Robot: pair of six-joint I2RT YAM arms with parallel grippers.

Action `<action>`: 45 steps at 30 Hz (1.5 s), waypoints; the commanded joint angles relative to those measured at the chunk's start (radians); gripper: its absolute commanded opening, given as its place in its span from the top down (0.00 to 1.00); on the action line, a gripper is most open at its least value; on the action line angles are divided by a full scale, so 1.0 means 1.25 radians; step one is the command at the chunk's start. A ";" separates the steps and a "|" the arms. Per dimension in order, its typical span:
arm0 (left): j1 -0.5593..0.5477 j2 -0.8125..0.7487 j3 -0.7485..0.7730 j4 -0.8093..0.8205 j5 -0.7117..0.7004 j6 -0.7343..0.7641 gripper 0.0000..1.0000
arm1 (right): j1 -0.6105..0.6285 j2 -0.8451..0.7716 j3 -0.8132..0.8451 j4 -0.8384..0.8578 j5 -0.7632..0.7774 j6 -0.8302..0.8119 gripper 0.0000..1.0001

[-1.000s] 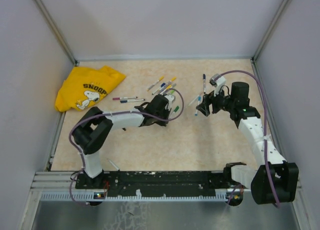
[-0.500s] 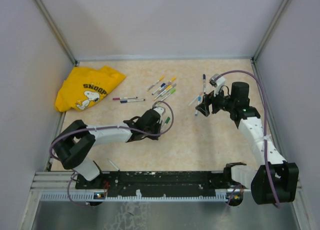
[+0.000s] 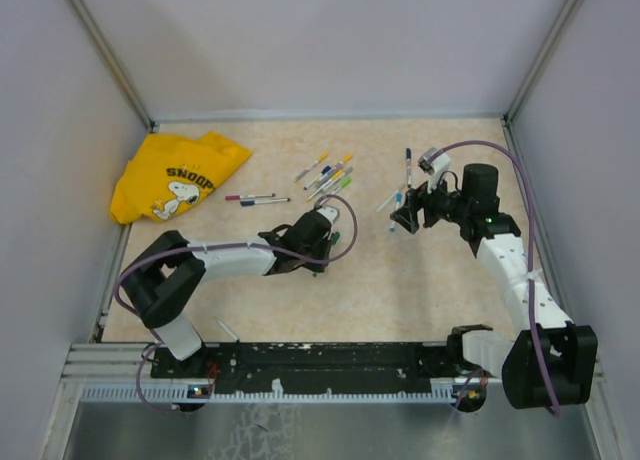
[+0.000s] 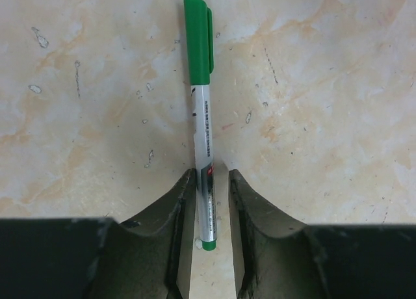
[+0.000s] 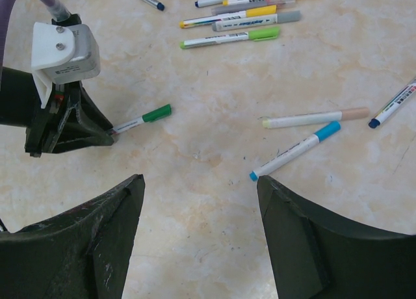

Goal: Open the pen caps
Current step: Move the pen to the center of the board, then pick up the pen from the center of the board.

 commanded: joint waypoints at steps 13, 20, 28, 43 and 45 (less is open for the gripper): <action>-0.001 0.064 0.005 -0.083 -0.017 0.013 0.67 | -0.006 -0.003 0.011 0.040 -0.055 0.004 0.29; -0.001 0.057 0.005 -0.082 -0.016 0.014 0.83 | -0.006 0.000 0.005 0.050 -0.079 0.013 0.30; 0.000 -0.002 -0.030 -0.036 -0.027 0.005 0.95 | 0.004 0.007 -0.017 0.084 -0.137 0.050 0.31; 0.024 -0.152 -0.157 0.111 -0.039 -0.063 1.00 | 0.063 0.037 -0.091 0.246 -0.212 0.179 0.36; 0.031 -0.167 -0.173 0.142 -0.023 -0.074 1.00 | 0.067 0.041 -0.113 0.287 -0.225 0.213 0.37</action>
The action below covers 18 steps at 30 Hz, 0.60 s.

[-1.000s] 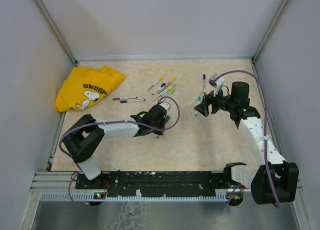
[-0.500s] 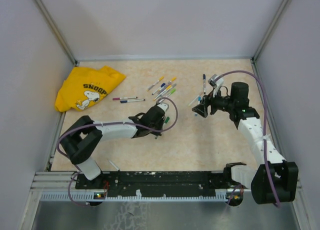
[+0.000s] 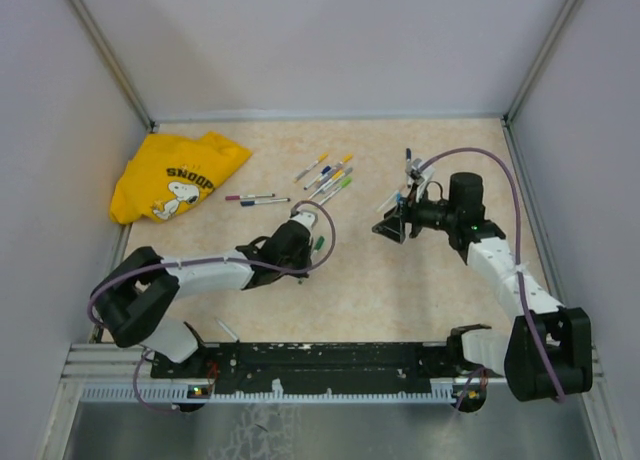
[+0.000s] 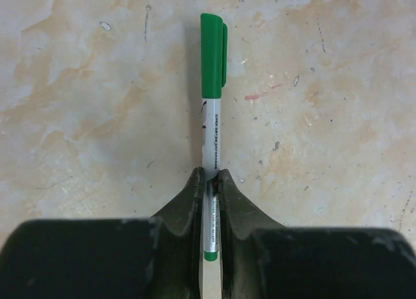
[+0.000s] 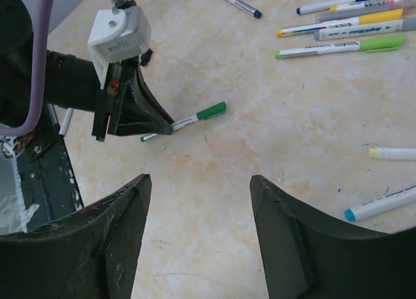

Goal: Open the pen caps
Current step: Pick up the pen from the center of the board.

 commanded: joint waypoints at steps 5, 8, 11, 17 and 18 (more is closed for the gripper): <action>0.036 -0.073 -0.067 0.157 0.061 -0.065 1.00 | 0.031 0.018 -0.057 0.193 -0.069 0.125 0.38; 0.068 -0.095 -0.107 0.232 0.126 -0.099 1.00 | 0.046 0.030 -0.075 0.235 -0.079 0.158 0.38; 0.095 -0.108 -0.139 0.298 0.173 -0.124 1.00 | 0.065 0.044 -0.089 0.273 -0.088 0.182 0.38; 0.114 -0.122 -0.171 0.384 0.226 -0.164 1.00 | 0.110 0.077 -0.105 0.330 -0.078 0.207 0.36; 0.117 -0.122 -0.177 0.402 0.239 -0.175 1.00 | 0.117 0.081 -0.111 0.347 -0.075 0.220 0.35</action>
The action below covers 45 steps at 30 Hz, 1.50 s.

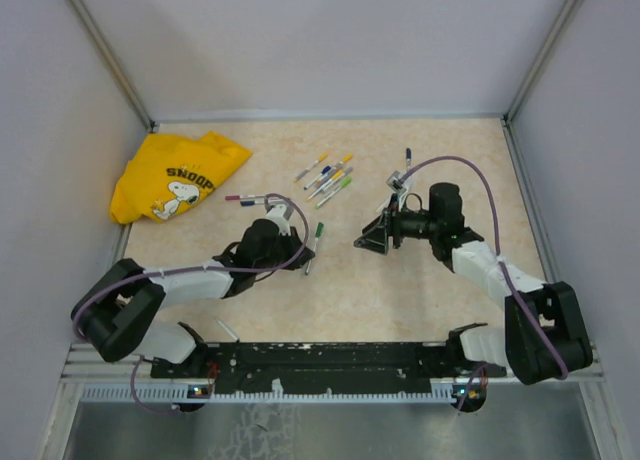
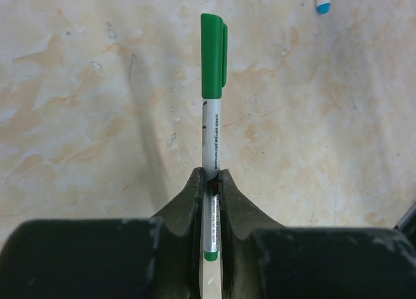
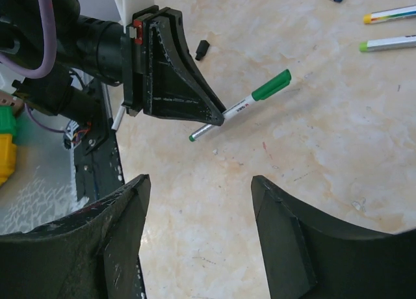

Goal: Open the pen caps
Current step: Pick up the pen from the center of the board.

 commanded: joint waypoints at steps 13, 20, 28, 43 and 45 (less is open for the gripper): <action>0.019 -0.020 -0.112 0.379 0.110 -0.145 1.00 | 0.069 0.052 -0.060 0.279 0.015 0.175 0.31; 0.018 0.024 -0.133 0.506 0.129 -0.191 1.00 | 0.087 0.061 -0.065 0.326 0.054 0.246 0.31; 0.007 0.088 -0.139 0.646 0.137 -0.249 1.00 | 0.102 0.057 -0.100 0.435 0.081 0.347 0.31; -0.051 0.128 -0.134 0.751 0.111 -0.278 1.00 | 0.143 0.067 -0.077 0.335 0.246 0.361 0.35; -0.056 0.134 -0.132 0.758 0.111 -0.279 1.00 | 0.143 0.068 -0.080 0.347 0.245 0.385 0.36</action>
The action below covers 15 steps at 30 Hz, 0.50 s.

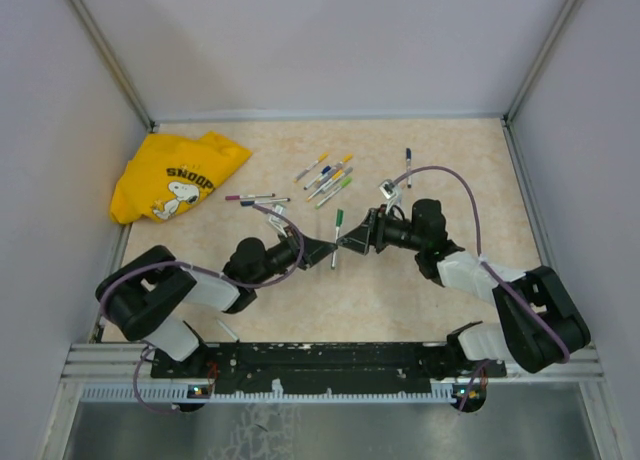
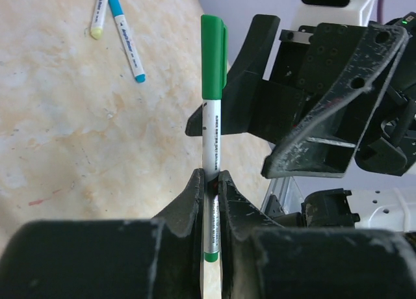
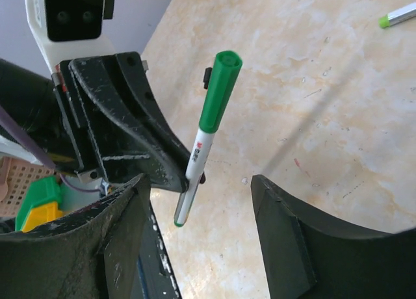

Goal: Open the pen caps
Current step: Pick up the pen from the center of the board, then open the pen cap from the pen.

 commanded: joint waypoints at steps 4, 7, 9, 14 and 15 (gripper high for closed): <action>-0.020 0.024 0.002 0.083 -0.007 -0.008 1.00 | 0.005 0.008 0.020 0.047 0.035 0.077 0.40; -0.024 0.031 0.006 0.087 -0.004 -0.009 1.00 | 0.005 0.011 0.013 0.062 0.031 0.096 0.47; -0.026 0.034 0.008 0.090 -0.004 -0.010 1.00 | 0.005 0.014 0.011 0.067 0.029 0.102 0.53; -0.030 0.037 0.014 0.089 -0.001 -0.010 1.00 | 0.008 0.026 0.013 0.065 0.023 0.109 0.65; -0.030 0.038 0.016 0.089 0.001 -0.010 1.00 | 0.009 0.027 0.014 0.065 0.022 0.109 0.66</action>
